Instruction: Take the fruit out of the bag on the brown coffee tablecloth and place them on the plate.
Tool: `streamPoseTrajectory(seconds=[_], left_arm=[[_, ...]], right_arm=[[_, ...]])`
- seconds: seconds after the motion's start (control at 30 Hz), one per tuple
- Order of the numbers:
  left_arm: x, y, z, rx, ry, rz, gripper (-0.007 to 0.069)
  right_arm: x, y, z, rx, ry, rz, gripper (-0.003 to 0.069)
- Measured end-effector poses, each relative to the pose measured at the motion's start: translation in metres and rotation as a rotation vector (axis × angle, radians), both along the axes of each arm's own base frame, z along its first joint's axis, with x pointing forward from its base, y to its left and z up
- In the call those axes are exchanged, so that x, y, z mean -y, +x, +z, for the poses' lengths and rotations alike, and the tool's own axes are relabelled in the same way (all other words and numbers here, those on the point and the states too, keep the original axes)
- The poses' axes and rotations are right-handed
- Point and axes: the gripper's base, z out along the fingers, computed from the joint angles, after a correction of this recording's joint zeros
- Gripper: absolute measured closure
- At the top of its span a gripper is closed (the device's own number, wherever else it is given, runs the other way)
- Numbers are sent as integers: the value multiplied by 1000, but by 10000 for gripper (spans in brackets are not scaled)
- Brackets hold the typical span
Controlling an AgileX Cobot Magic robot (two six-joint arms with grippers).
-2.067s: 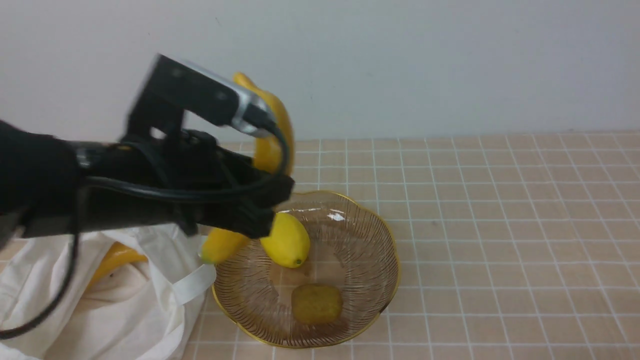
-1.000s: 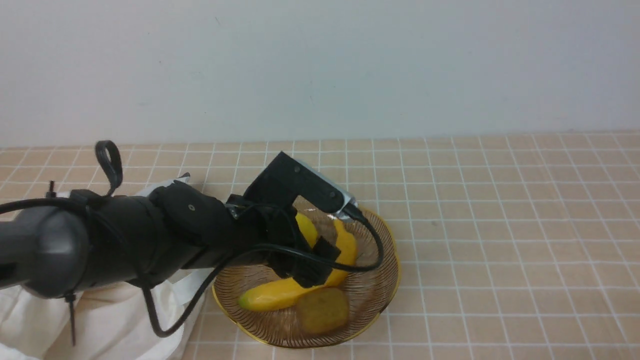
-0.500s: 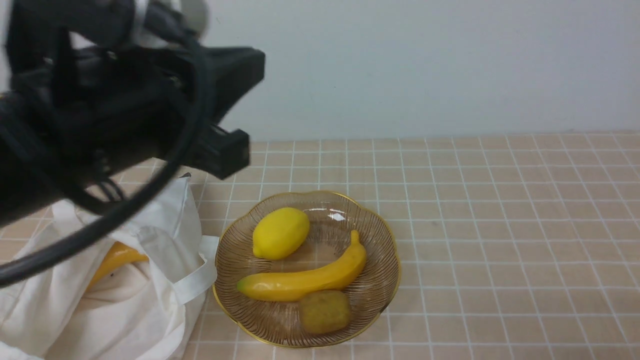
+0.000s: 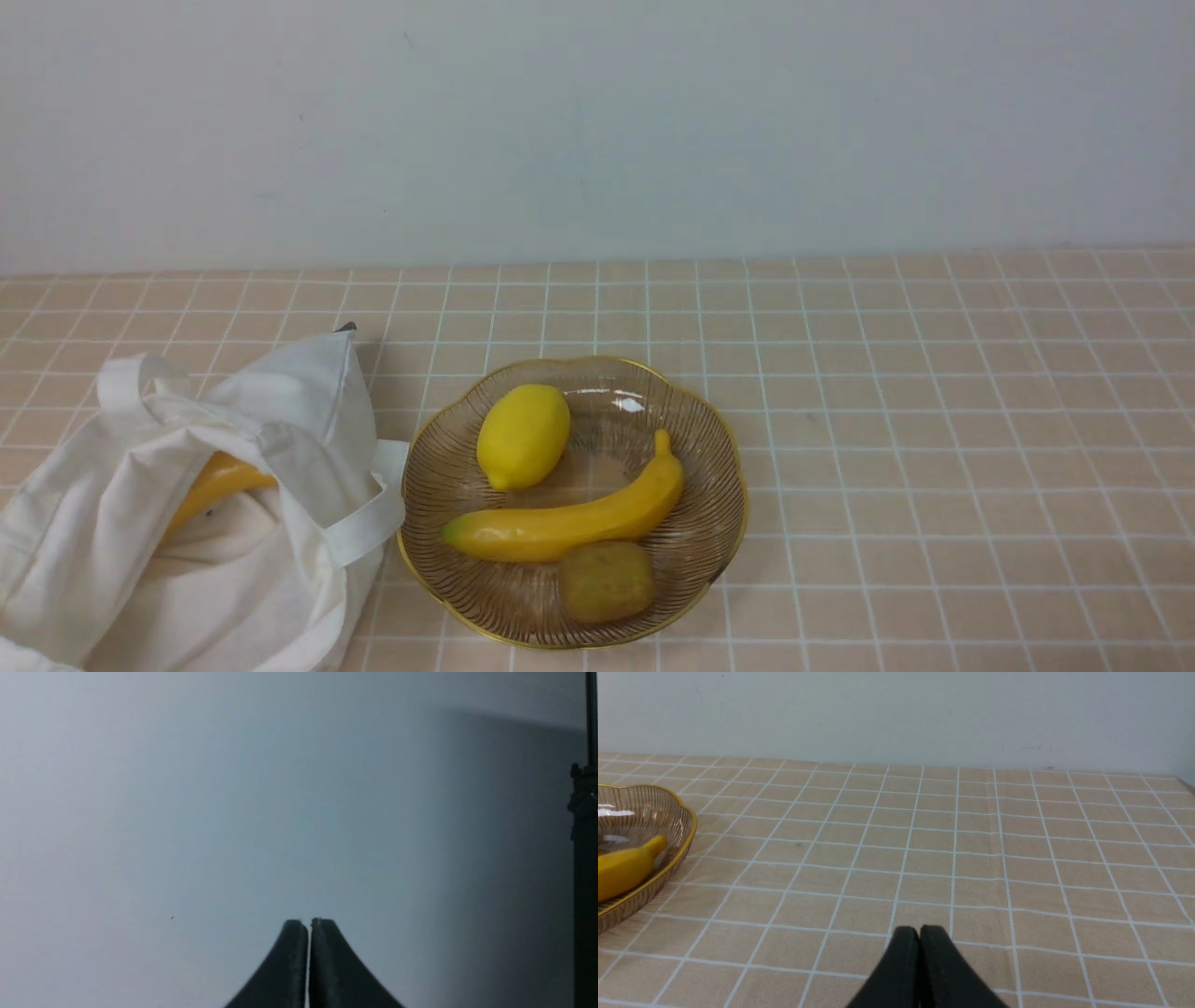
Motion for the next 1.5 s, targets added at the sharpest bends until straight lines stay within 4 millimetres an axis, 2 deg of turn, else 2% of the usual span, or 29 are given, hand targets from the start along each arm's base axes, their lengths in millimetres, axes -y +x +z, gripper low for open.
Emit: streamPoseTrajectory(seconds=[0.4, 0.63, 0.77, 0.93, 1.23, 1.33, 1.5], left_arm=[[-3, -5, 2, 15, -9, 0, 632], [-13, -21, 6, 62, -38, 0, 632], [-15, -23, 4, 71, -34, 9, 632], [-13, -17, -18, 23, 33, 34, 632], [-24, -37, -36, -10, 110, 39, 632], [-31, -41, -44, -53, 128, 90, 632], [-43, -37, -85, -184, 116, 307, 632]], right_arm=[[0, 0, 0, 0, 0, 0, 673], [0, 0, 0, 0, 0, 0, 673], [0, 0, 0, 0, 0, 0, 673], [0, 0, 0, 0, 0, 0, 673], [0, 0, 0, 0, 0, 0, 673], [0, 0, 0, 0, 0, 0, 673], [0, 0, 0, 0, 0, 0, 673]])
